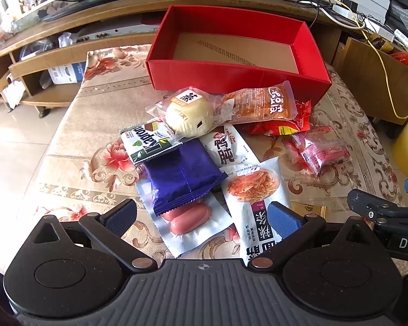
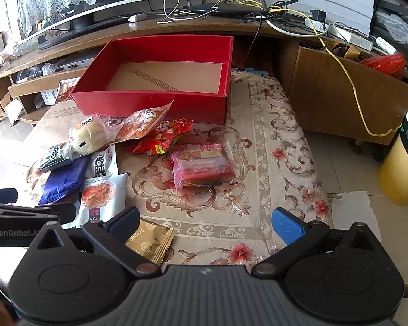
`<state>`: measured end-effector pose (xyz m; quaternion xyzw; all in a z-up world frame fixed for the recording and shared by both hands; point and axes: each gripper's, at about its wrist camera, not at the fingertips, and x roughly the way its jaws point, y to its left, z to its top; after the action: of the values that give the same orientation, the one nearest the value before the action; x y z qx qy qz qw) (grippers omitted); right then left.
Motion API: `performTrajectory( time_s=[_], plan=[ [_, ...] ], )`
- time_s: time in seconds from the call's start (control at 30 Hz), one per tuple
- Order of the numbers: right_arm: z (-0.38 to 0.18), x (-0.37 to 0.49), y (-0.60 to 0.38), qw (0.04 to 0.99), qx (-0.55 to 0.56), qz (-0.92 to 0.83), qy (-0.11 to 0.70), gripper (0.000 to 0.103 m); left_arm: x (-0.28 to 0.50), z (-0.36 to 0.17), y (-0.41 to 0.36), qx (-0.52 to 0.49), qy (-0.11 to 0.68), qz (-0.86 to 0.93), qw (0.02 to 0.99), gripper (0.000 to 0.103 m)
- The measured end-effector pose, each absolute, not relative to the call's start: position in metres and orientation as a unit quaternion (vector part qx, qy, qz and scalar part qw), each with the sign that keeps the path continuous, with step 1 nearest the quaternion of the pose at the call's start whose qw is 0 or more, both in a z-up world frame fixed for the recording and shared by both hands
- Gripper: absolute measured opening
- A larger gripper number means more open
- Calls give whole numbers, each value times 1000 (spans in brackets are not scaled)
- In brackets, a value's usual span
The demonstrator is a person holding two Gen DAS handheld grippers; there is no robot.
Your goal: Organize snacks
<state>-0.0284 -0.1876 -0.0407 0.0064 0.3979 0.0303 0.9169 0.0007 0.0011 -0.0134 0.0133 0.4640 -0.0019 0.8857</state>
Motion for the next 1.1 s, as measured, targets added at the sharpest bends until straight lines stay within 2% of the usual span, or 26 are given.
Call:
performTrajectory(
  time_s=[1.1],
  plan=[
    [-44,-23,-175,911,-6,44,409,101,-1,-16,6,14,467,6,884,103]
  ],
)
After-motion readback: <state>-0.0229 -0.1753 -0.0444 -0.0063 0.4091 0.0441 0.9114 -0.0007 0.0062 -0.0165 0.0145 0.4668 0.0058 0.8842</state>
